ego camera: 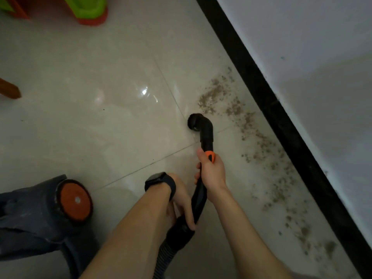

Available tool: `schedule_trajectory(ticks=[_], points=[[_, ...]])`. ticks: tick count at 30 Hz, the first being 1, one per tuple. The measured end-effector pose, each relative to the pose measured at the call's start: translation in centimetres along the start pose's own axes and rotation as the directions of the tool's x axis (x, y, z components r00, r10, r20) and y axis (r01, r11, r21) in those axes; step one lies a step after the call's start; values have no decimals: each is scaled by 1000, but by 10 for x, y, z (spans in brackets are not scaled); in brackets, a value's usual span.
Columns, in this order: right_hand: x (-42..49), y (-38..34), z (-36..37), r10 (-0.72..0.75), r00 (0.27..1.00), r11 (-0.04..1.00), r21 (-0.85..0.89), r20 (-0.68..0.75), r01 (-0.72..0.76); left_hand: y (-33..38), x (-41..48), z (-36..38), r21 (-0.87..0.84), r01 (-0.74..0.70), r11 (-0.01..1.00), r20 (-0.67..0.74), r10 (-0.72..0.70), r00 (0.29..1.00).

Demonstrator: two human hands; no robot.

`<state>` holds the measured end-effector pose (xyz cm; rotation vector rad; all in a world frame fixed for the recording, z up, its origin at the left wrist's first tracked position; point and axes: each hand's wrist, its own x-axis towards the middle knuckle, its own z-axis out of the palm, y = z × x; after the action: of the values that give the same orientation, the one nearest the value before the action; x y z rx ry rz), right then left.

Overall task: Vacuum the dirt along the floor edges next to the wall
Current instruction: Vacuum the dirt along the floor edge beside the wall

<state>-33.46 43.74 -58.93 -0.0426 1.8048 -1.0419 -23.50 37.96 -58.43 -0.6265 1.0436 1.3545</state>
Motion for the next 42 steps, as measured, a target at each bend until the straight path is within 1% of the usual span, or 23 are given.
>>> schedule_trajectory(ticks=[7,8,9,10,11,12,13,14,15,16,17,19,22,24,26,28,30,32,33,34,37,40,42], points=[[6,11,-5,-22,999,997,72,-34,25,0,-3,-9,81,3,997,-53,1,999],[6,12,-9,-32,999,997,71,-34,34,2,-7,-15,93,-12,996,-89,21,996],[6,13,-12,-43,999,997,69,-27,45,4,-14,-22,104,-39,994,-178,57,982],[6,15,-16,-51,998,996,67,-20,53,6,-21,-30,97,-81,992,-316,108,943],[4,16,-19,-53,998,996,67,-17,54,7,-27,-37,61,-143,988,-478,154,865],[1,18,-23,-53,998,997,63,-19,54,8,-34,-42,0,-245,969,-628,191,755],[-3,20,-26,-55,998,997,53,-19,56,8,-41,-46,-80,-382,921,-736,204,645],[-8,21,-29,-57,998,998,27,-18,57,10,-47,-46,-180,-520,835,-794,189,578],[-15,22,-32,-55,998,998,-15,-21,55,12,-50,-45,-277,-618,736,-810,167,562],[-20,24,-33,-57,998,997,-59,-26,56,16,-52,-41,-347,-662,664,-803,154,576],[-25,25,-33,-66,997,994,-93,-31,63,21,-51,-36,-362,-659,659,-791,158,591],[-29,27,-29,-98,995,988,-124,-15,95,35,-38,-29,-325,-615,718,-779,166,605],[-25,28,-22,-108,994,981,-159,35,113,53,-13,-29,-302,-656,692,-838,135,528],[-27,34,-25,-52,993,996,-72,107,60,52,0,-32,-308,-677,668,-871,89,484],[-39,50,-30,67,963,986,129,261,-103,46,2,-34,-344,-732,589,-879,72,471],[-58,76,-30,161,921,948,206,354,-244,42,3,-34,-366,-773,518,-881,73,467],[-69,101,-25,180,949,949,210,259,-237,44,4,-28,-404,-776,484,-858,94,505],[-69,113,-17,134,985,975,165,105,-150,50,12,-18,-459,-803,380,-839,113,533],[-67,114,-14,112,992,984,130,52,-118,54,17,-13,-474,-821,317,-842,110,529],[-66,113,-11,96,995,990,100,17,-97,59,22,-11,-471,-832,292,-854,86,514],[-60,110,-10,78,996,996,55,-35,-76,67,33,-6,-433,-812,391,-878,23,479],[-51,104,-17,66,996,997,33,-63,-64,72,37,-6,-409,-787,462,-864,81,497],[-44,100,-19,62,996,998,26,-68,-60,74,34,-10,-378,-790,483,-868,111,483]])
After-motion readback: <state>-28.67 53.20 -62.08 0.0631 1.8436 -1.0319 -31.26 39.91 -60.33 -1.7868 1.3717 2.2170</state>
